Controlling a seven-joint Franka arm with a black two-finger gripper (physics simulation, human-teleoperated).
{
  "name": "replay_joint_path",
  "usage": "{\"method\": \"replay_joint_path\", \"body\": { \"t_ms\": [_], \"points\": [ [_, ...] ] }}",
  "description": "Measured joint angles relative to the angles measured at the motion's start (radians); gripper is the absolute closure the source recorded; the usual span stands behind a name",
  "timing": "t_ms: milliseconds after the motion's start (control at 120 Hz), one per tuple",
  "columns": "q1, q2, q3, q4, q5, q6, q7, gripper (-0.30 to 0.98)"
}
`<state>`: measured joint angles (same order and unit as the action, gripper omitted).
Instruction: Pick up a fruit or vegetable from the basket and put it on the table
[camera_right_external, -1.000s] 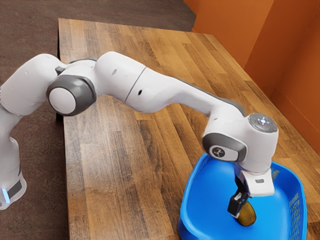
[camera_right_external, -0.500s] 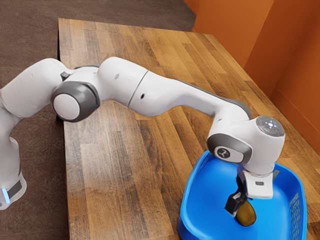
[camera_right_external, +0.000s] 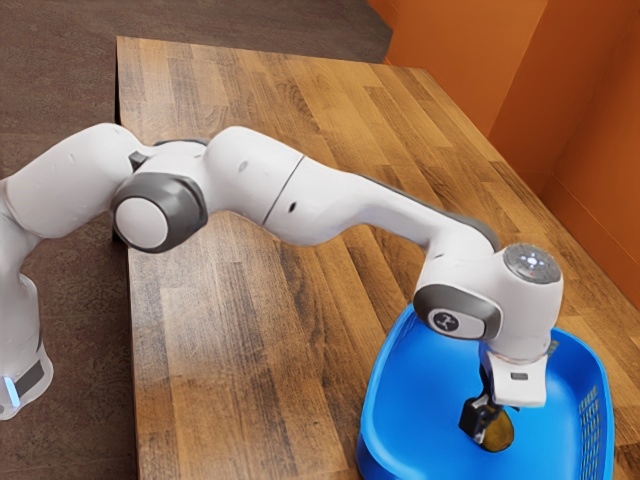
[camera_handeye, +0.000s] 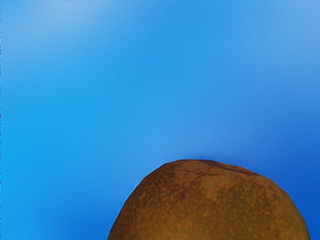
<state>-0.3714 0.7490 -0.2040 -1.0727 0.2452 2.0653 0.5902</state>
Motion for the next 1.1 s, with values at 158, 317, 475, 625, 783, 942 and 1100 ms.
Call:
{"method": "replay_joint_path", "body": {
  "t_ms": [158, 317, 475, 625, 783, 942, 1100],
  "points": [
    [-0.001, 0.017, -0.001, -0.001, -0.001, 0.033, 0.009, 0.00],
    [0.001, 0.020, -0.001, -0.010, 0.000, 0.052, 0.009, 0.07],
    [0.002, 0.019, -0.001, -0.016, 0.017, 0.067, -0.018, 0.26],
    [0.002, 0.019, -0.002, -0.017, 0.037, 0.077, -0.054, 0.43],
    [0.002, 0.018, -0.002, -0.019, 0.057, 0.084, -0.096, 0.53],
    [-0.001, -0.007, -0.002, -0.019, 0.054, 0.083, -0.121, 0.43],
    [-0.004, -0.047, -0.001, -0.019, 0.024, 0.071, -0.114, 0.33]
  ]
}}
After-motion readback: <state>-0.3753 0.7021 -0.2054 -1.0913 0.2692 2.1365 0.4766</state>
